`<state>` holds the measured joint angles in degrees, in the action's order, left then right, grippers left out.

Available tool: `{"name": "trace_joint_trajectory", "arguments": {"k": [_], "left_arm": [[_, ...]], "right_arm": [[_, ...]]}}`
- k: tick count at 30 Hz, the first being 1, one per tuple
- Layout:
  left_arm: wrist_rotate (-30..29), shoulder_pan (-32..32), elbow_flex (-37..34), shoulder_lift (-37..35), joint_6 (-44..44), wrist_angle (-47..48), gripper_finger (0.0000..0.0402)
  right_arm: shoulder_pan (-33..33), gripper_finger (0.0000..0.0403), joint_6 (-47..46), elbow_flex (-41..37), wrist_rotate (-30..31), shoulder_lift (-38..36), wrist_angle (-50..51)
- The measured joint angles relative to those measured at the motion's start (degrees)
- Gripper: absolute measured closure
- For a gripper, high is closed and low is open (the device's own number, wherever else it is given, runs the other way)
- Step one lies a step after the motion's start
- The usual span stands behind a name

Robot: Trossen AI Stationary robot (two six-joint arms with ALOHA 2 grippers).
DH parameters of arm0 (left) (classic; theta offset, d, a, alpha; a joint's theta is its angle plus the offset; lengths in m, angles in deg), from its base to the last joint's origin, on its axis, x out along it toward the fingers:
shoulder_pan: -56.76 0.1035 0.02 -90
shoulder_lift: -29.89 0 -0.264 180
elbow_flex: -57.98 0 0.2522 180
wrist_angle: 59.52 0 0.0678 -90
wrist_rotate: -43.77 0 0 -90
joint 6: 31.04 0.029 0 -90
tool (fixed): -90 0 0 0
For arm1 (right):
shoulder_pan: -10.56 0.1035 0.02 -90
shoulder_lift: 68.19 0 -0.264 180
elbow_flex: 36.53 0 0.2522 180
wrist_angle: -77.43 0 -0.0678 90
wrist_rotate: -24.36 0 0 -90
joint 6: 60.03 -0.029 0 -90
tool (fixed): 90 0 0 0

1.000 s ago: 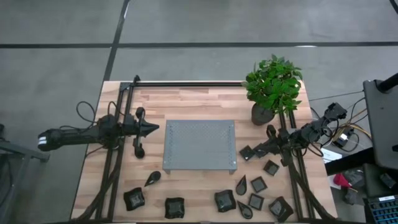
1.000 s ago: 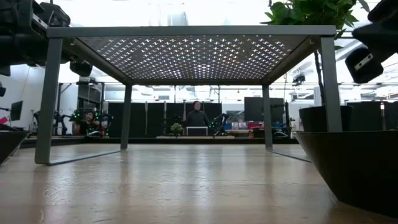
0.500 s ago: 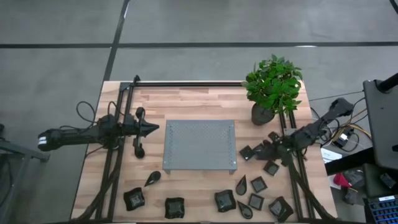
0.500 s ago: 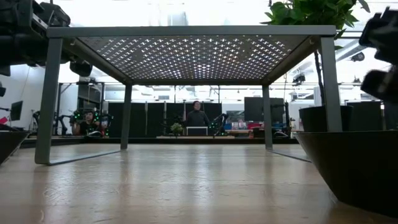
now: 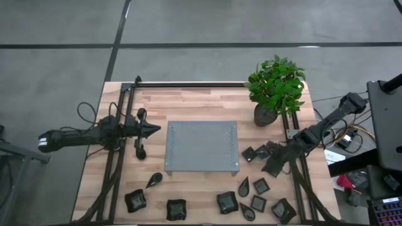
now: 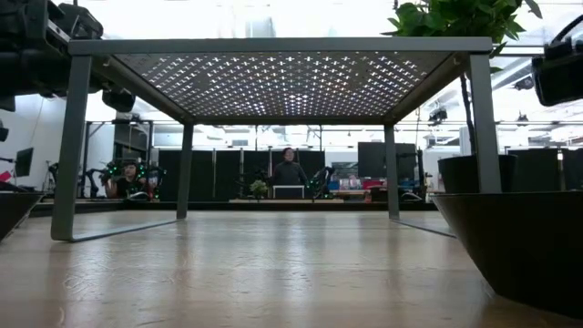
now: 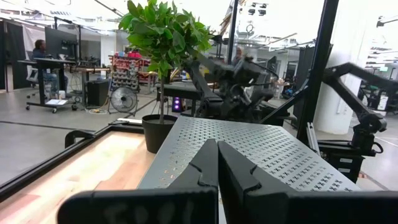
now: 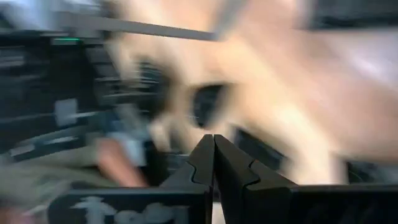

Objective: Pick & Place Mini shaped plates
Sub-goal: Put the black square plate on the shelf

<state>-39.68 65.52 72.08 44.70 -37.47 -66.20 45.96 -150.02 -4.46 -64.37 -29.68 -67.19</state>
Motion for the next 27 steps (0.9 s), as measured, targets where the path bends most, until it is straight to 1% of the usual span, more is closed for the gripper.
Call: {"name": "trace_joint_trajectory", "arguments": {"k": [4,6,8,9,15,18,20,23,27], "left_arm": [[-0.02,-0.01,0.0,0.01,-0.01,0.02,0.0401],[0.0,-0.01,0.0,0.01,-0.01,0.02,0.0401],[0.0,-0.01,0.0,0.01,-0.01,0.0,0.0401],[-0.01,-0.01,0.0,0.01,-0.01,0.02,0.0401],[0.0,-0.01,0.0,0.02,0.01,0.02,0.0401],[-0.02,0.0,0.0,0.0,-0.01,0.02,0.0401],[0.0,0.0,0.0,0.02,-0.01,0.02,0.0401],[-0.02,0.01,0.0,-0.01,-0.01,0.04,0.0401],[0.0,0.0,0.0,-0.01,0.0,0.06,0.0401]], "right_arm": [[0.0,0.0394,-2.22,11.65,0.04,8.04,22.8],[0.0,0.0394,-0.15,16.31,-0.55,12.57,31.43],[-0.02,0.0394,1.43,19.25,-3.77,16.62,36.11],[0.0,0.0394,2.02,20.43,-4.51,18.66,36.95],[-0.17,0.0394,6.44,24.02,-4.31,29.33,36.67],[-0.15,0.0386,7.87,24.6,-6.45,32.81,38.03],[-0.15,0.0369,7.93,24.61,-7.51,34.5,38.44],[-0.15,0.0332,8.15,24.61,-7.69,36.04,38.41],[-0.15,0.0287,8.57,24.39,-5.03,37.11,38.64]]}}
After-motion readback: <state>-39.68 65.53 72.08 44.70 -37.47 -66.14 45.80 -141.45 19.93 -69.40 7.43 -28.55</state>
